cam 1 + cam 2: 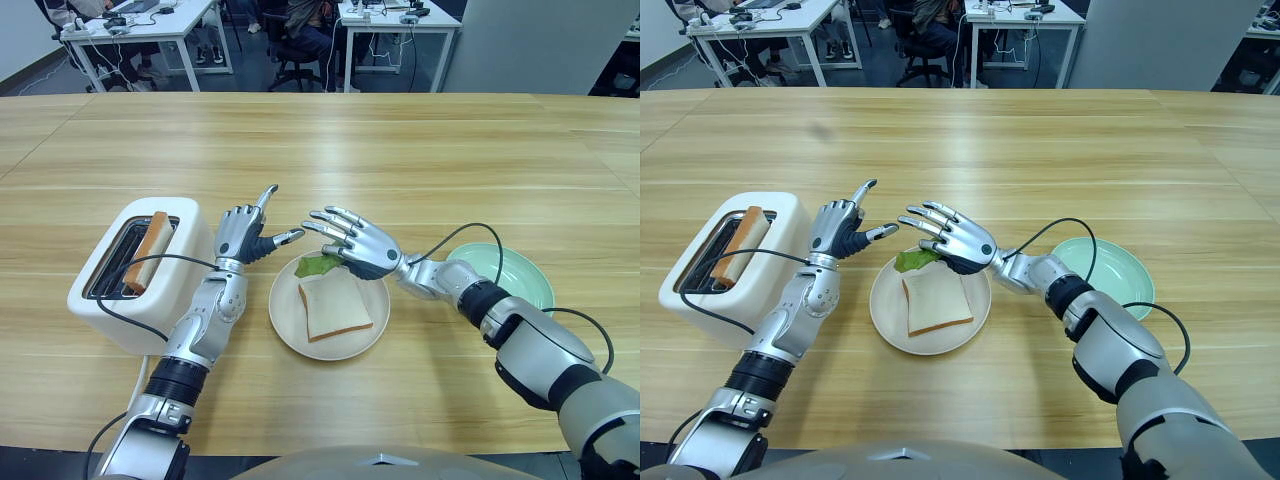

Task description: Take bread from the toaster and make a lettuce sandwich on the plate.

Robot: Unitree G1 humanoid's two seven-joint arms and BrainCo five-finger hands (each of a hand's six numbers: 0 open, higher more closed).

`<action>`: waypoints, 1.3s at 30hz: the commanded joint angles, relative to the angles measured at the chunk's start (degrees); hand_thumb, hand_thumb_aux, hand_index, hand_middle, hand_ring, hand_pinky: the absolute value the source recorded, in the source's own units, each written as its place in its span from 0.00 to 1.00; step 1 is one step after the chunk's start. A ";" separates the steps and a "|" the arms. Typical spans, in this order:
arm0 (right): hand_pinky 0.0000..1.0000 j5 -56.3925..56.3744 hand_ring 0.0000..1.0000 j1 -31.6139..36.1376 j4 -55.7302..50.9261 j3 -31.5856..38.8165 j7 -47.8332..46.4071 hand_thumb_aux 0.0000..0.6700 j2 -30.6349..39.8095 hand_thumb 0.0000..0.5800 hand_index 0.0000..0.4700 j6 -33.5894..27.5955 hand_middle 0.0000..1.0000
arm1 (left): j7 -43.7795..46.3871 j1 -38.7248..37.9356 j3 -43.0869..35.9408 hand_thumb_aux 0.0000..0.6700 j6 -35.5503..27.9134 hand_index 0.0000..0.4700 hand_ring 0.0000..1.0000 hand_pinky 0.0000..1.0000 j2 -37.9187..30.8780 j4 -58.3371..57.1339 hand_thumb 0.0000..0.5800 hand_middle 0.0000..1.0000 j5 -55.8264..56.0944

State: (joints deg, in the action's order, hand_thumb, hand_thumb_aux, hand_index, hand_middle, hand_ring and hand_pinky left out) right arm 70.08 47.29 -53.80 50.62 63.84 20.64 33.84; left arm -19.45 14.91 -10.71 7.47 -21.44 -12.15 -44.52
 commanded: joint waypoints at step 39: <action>0.00 -5.06 0.00 -4.41 4.04 -0.17 -12.69 0.00 5.84 0.00 0.00 7.95 0.00 | -0.05 1.14 -0.73 0.00 0.74 0.00 1.00 1.00 -0.74 -3.32 0.00 1.00 1.83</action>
State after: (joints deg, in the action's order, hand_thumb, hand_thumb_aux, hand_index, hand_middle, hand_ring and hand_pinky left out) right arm 65.54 43.40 -50.72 51.47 51.92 26.12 42.02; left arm -19.60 15.57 -11.10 8.30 -21.92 -14.08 -42.92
